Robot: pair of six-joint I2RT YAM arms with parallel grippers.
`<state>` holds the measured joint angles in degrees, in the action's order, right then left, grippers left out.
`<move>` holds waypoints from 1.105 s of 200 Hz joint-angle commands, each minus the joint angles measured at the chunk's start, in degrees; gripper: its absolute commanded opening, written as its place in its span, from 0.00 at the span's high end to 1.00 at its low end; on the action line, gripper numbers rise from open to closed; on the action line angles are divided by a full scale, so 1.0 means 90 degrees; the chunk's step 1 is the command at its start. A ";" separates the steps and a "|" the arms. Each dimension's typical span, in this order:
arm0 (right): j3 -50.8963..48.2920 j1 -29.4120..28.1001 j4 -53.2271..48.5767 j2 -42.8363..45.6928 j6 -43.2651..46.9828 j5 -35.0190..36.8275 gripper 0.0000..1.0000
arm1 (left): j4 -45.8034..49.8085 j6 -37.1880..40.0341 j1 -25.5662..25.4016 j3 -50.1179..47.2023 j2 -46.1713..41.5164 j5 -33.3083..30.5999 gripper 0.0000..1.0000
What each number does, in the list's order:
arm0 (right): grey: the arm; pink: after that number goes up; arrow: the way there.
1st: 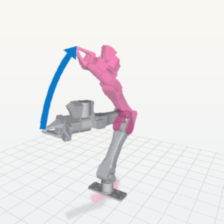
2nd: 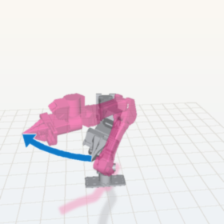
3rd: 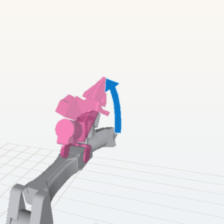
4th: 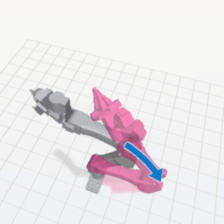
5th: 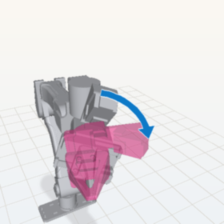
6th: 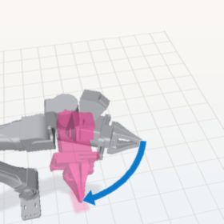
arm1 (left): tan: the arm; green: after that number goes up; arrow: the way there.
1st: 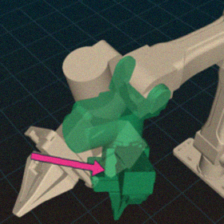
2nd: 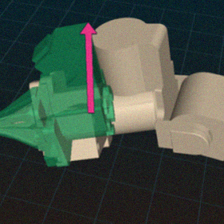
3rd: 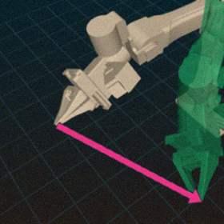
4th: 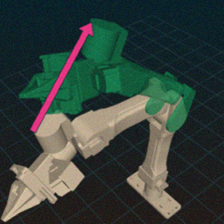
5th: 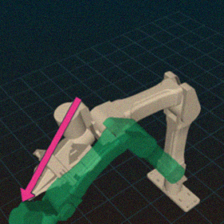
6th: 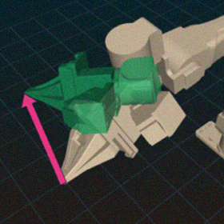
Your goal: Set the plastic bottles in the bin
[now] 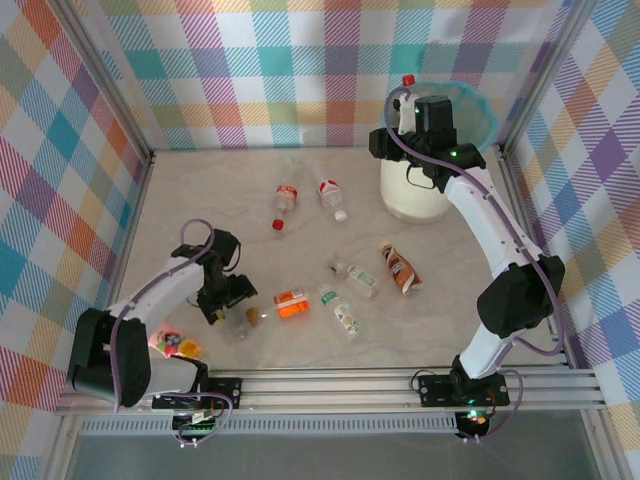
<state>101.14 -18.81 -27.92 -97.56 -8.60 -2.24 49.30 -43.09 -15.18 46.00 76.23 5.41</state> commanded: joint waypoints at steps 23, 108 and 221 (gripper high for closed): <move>-0.0127 -0.0088 -0.0228 -0.0013 -0.0119 -0.0239 0.41 | -0.0325 0.0530 0.0088 0.0514 0.0570 0.0091 0.33; 0.0025 -0.0183 -0.0303 0.0001 -0.0128 -0.0254 0.41 | -0.0536 0.0685 0.0095 0.0270 0.0924 0.0190 0.30; 0.0582 -0.0928 -0.0198 0.0252 0.0056 -0.1136 0.41 | 0.0501 0.1726 0.0068 0.2186 -0.0490 -0.1168 0.49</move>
<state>104.77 -24.67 -31.70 -97.47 -8.58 -5.43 50.33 -32.21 -15.09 60.55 76.95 -0.56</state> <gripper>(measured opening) 0.590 0.523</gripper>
